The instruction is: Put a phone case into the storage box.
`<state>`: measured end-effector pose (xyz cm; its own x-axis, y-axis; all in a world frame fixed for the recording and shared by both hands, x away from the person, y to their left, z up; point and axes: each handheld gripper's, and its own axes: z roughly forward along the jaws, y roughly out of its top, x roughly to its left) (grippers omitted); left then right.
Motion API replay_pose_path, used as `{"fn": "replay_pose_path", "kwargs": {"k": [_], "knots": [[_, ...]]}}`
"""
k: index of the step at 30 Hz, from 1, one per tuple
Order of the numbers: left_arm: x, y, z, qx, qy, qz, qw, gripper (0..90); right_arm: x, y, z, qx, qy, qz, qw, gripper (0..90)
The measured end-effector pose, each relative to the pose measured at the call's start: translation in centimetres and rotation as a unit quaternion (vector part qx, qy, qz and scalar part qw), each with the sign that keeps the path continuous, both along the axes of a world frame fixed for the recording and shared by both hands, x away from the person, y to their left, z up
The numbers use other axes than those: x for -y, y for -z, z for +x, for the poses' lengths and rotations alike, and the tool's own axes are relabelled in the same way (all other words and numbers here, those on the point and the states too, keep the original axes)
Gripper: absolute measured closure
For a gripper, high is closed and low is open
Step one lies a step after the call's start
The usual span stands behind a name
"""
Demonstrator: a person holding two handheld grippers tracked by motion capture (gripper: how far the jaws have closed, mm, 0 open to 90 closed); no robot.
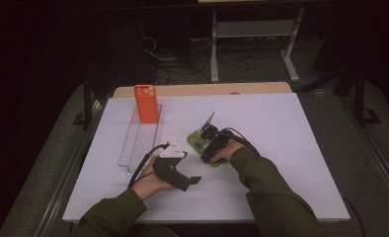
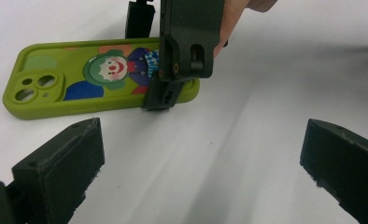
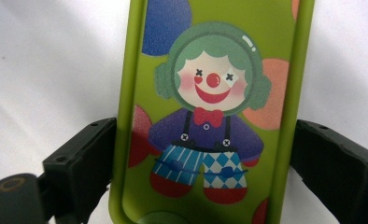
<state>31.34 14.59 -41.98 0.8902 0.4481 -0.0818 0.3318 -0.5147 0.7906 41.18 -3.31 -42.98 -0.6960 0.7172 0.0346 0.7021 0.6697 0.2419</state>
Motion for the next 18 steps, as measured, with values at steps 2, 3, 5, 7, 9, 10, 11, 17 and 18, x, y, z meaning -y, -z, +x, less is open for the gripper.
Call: {"fn": "replay_pose_path", "kwargs": {"k": [2,3,5,7,9,10,11,17,18], "knots": [[0.0,0.0,0.0,0.002,0.002,0.001,1.0000,0.0,0.0,-0.2,0.0,0.000,-0.001,-0.001,1.0000,13.5],[0.0,0.0,0.1,0.003,0.003,0.001,1.0000,0.0,0.0,-0.2,0.0,0.000,0.001,-0.002,1.0000,14.0],[0.0,0.0,0.0,0.000,0.001,0.000,1.0000,0.0,0.0,-0.2,0.0,0.000,0.004,-0.002,1.0000,14.6],[0.0,0.0,-0.1,-0.003,-0.001,-0.001,1.0000,0.0,0.0,-0.2,0.0,0.001,0.006,-0.004,1.0000,15.1],[0.0,0.0,-0.1,-0.004,-0.001,-0.002,1.0000,0.0,0.0,-0.2,0.1,0.000,0.008,-0.003,1.0000,15.5],[0.0,0.0,-0.1,-0.005,-0.002,-0.002,1.0000,0.0,0.0,-0.3,0.1,-0.002,0.007,-0.002,1.0000,15.5],[0.0,0.0,-0.1,-0.005,-0.002,-0.002,1.0000,0.0,0.1,-0.3,0.1,-0.004,0.004,-0.001,1.0000,15.6],[-0.1,0.0,-0.1,-0.010,-0.005,-0.001,0.9999,0.0,0.9,-0.7,0.0,0.001,-0.008,-0.002,1.0000,15.7],[-0.1,0.0,-0.1,-0.013,-0.006,-0.005,0.9999,0.0,1.2,-0.9,0.0,0.000,-0.011,0.002,0.9999,15.7]]}}
